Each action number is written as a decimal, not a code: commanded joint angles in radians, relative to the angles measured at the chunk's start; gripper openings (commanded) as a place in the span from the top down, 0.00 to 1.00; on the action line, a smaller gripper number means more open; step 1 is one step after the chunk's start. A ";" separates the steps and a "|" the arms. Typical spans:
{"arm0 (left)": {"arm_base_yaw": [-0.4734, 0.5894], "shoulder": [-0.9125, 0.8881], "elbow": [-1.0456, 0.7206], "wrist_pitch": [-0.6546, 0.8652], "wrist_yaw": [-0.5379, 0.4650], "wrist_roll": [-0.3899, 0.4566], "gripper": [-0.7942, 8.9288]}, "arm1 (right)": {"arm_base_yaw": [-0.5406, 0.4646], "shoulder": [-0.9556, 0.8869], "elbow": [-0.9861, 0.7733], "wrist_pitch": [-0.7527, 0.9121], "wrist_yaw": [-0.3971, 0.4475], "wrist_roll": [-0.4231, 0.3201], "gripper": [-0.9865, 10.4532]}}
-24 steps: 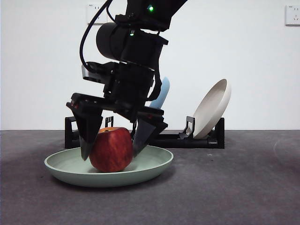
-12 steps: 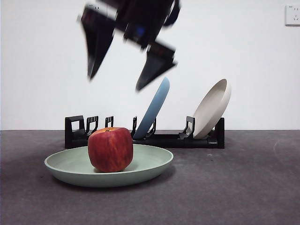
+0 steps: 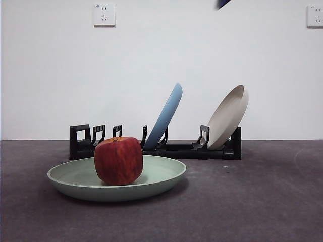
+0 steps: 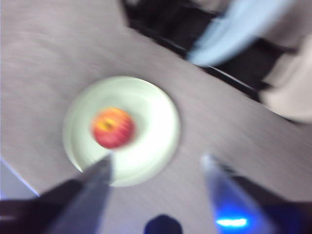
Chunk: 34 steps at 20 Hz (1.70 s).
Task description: Take the green plate from the plate rack,put the plate on the table,take the apple from the table,put the apple in the plate
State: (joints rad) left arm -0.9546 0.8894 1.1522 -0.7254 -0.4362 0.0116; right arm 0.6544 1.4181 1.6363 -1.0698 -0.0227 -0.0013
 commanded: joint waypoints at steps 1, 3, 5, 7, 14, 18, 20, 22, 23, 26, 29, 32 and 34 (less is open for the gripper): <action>0.001 0.017 -0.005 0.071 0.109 0.028 0.93 | -0.032 -0.062 0.003 -0.063 0.039 -0.026 0.93; 0.001 0.022 -0.005 0.123 0.164 0.058 0.93 | -0.063 -0.114 0.003 -0.099 0.056 -0.027 0.93; 0.001 0.023 -0.005 0.136 0.200 0.098 0.93 | -0.085 -0.166 0.003 -0.111 0.055 -0.027 0.93; 0.002 0.023 -0.005 0.127 0.206 0.133 0.93 | -0.092 -0.225 0.003 -0.113 0.056 -0.026 0.93; 0.103 0.026 -0.086 0.174 0.285 0.148 0.93 | -0.090 -0.446 -0.097 0.061 0.060 -0.008 0.93; 0.223 0.013 -0.262 0.293 0.285 0.103 0.93 | -0.090 -0.556 -0.387 0.265 0.134 0.001 0.93; 0.276 -0.012 -0.354 0.376 0.284 0.080 0.93 | -0.090 -0.596 -0.580 0.415 0.134 0.046 0.93; 0.314 -0.037 -0.417 0.430 0.284 0.064 0.93 | -0.090 -0.616 -0.721 0.545 0.134 0.081 0.93; 0.329 -0.049 -0.443 0.451 0.285 0.061 0.93 | -0.090 -0.621 -0.779 0.603 0.134 0.093 0.93; 0.375 -0.095 -0.526 0.505 0.285 0.058 0.93 | -0.086 -0.621 -0.958 0.803 0.134 0.140 0.93; 0.420 -0.148 -0.600 0.546 0.283 -0.005 0.93 | -0.075 -0.610 -1.101 0.982 0.135 0.182 0.93; 0.468 -0.195 -0.670 0.615 0.283 -0.099 0.93 | -0.071 -0.586 -1.193 1.099 0.138 0.216 0.93; 0.494 -0.212 -0.708 0.664 0.284 -0.121 0.93 | -0.071 -0.562 -1.216 1.115 0.139 0.221 0.93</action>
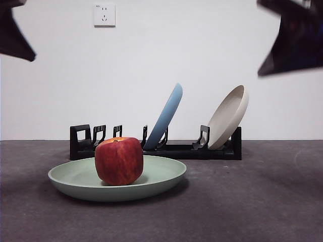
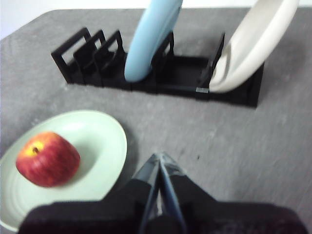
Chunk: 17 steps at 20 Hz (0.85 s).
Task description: Take the green plate from the plate rack,put the plate on the table,take the apple from the table,put the apple in the plate
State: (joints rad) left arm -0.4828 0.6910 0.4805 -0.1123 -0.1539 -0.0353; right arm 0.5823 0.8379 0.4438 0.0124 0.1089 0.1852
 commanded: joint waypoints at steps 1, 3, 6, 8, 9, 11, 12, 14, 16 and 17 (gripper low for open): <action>0.030 -0.015 -0.044 0.061 0.002 -0.074 0.93 | 0.002 0.032 -0.024 0.032 0.016 0.035 0.93; 0.042 -0.014 -0.044 0.057 0.000 -0.074 0.93 | 0.000 0.067 -0.024 0.032 0.029 0.051 0.93; 0.042 -0.011 -0.042 0.026 -0.001 -0.070 0.92 | 0.000 0.072 -0.024 0.031 0.024 0.065 0.93; 0.041 -0.011 -0.042 0.028 0.006 -0.079 0.92 | 0.000 0.070 -0.024 0.031 0.024 0.065 0.93; 0.039 -0.011 -0.042 0.028 0.005 -0.076 0.92 | 0.000 0.070 -0.024 0.031 0.029 0.065 0.93; 0.039 -0.011 -0.042 0.028 0.001 -0.077 0.92 | 0.000 0.070 -0.024 0.031 0.028 0.065 0.93; 0.040 -0.011 -0.042 0.028 -0.002 -0.076 0.92 | 0.000 0.070 -0.024 0.031 0.028 0.064 0.93; 0.039 -0.011 -0.042 0.028 0.000 -0.077 0.92 | 0.000 0.070 -0.024 0.031 0.028 0.065 0.93; 0.038 -0.013 -0.042 0.020 0.000 -0.076 0.92 | 0.000 0.070 -0.024 0.031 0.028 0.065 0.93; 0.039 -0.036 -0.042 0.005 -0.001 -0.076 0.92 | 0.000 0.070 -0.024 0.031 0.028 0.065 0.93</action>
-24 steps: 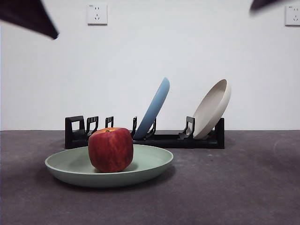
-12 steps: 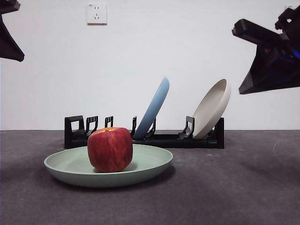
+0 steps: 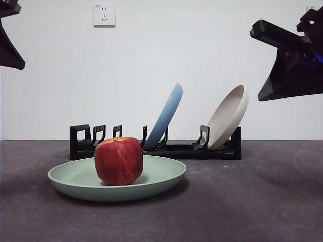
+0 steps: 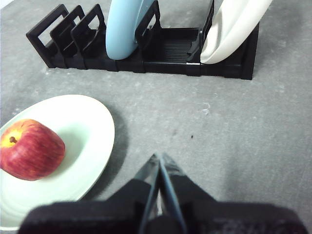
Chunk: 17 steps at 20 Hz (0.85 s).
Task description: Take the green plate from the plate rack,put the plate on the table,take the apple from the table,put the apple in the plate
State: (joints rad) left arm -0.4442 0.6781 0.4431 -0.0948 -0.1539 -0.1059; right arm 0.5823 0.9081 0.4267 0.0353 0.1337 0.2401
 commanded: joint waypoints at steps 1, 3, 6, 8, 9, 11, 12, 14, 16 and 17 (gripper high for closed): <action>0.007 -0.064 -0.005 -0.040 -0.001 -0.003 0.92 | 0.000 0.000 -0.006 0.008 0.003 0.010 0.93; 0.023 -0.153 -0.005 -0.100 0.003 0.026 0.92 | 0.000 0.000 -0.006 0.008 0.001 0.010 0.93; 0.098 -0.293 -0.005 -0.139 0.002 0.041 0.92 | 0.000 0.000 -0.006 0.008 0.004 0.010 0.93; 0.190 -0.367 -0.014 -0.149 0.007 0.074 0.92 | 0.000 0.000 -0.006 0.008 0.003 0.010 0.93; 0.236 -0.392 -0.032 -0.148 0.014 0.083 0.92 | 0.000 0.000 -0.006 0.008 0.003 0.010 0.93; 0.327 -0.428 -0.089 -0.149 0.047 0.091 0.92 | 0.000 0.000 -0.006 0.008 0.003 0.010 0.93; 0.367 -0.441 -0.125 -0.142 0.069 0.092 0.92 | 0.000 0.000 -0.006 0.008 0.003 0.010 0.93; 0.430 -0.459 -0.200 -0.112 0.112 0.092 0.92 | 0.000 0.000 -0.006 0.008 0.003 0.010 0.93; 0.461 -0.486 -0.272 -0.067 0.114 0.092 0.92 | 0.000 0.000 -0.006 0.008 0.003 0.010 0.93; 0.466 -0.505 -0.303 -0.047 0.114 0.091 0.92 | 0.000 0.000 -0.006 0.008 0.003 0.010 0.93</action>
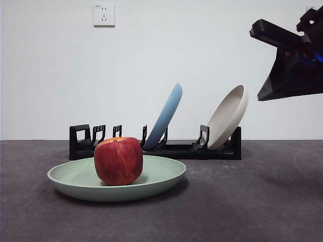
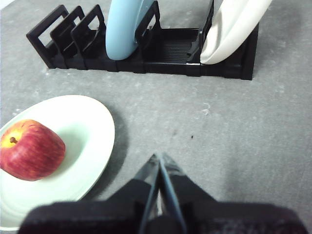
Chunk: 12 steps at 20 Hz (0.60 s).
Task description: Take the green plate from the plate rack,put the plate on the table,take the apple from the table,put the apple in the plate
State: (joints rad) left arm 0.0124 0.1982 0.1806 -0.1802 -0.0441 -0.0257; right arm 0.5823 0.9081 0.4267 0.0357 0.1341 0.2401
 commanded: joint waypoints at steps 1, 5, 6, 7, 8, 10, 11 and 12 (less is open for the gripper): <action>0.009 -0.046 -0.068 0.050 0.004 0.011 0.92 | 0.000 0.000 -0.006 0.008 0.003 0.010 0.93; 0.010 -0.106 -0.131 0.047 0.024 0.011 0.92 | 0.000 0.000 -0.006 0.008 0.003 0.010 0.93; 0.010 -0.113 -0.142 0.043 0.024 0.011 0.92 | 0.000 0.000 -0.006 0.008 0.003 0.010 0.93; 0.010 -0.121 -0.153 0.040 0.024 0.011 0.92 | 0.000 0.000 -0.006 0.008 0.003 0.010 0.93; 0.010 -0.129 -0.163 0.031 0.023 0.011 0.92 | 0.000 0.000 -0.006 0.008 0.003 0.010 0.93; 0.010 -0.145 -0.177 0.009 0.024 0.007 0.92 | 0.000 0.000 -0.006 0.008 0.003 0.010 0.93; 0.009 -0.153 -0.177 -0.008 0.024 0.007 0.92 | 0.000 0.000 -0.006 0.008 0.003 0.010 0.93; 0.009 -0.163 -0.177 -0.011 0.024 0.006 0.92 | 0.000 0.000 -0.006 0.008 0.003 0.010 0.93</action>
State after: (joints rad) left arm 0.0181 0.0414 0.0170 -0.1879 -0.0227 -0.0261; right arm 0.5823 0.9081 0.4267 0.0357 0.1341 0.2401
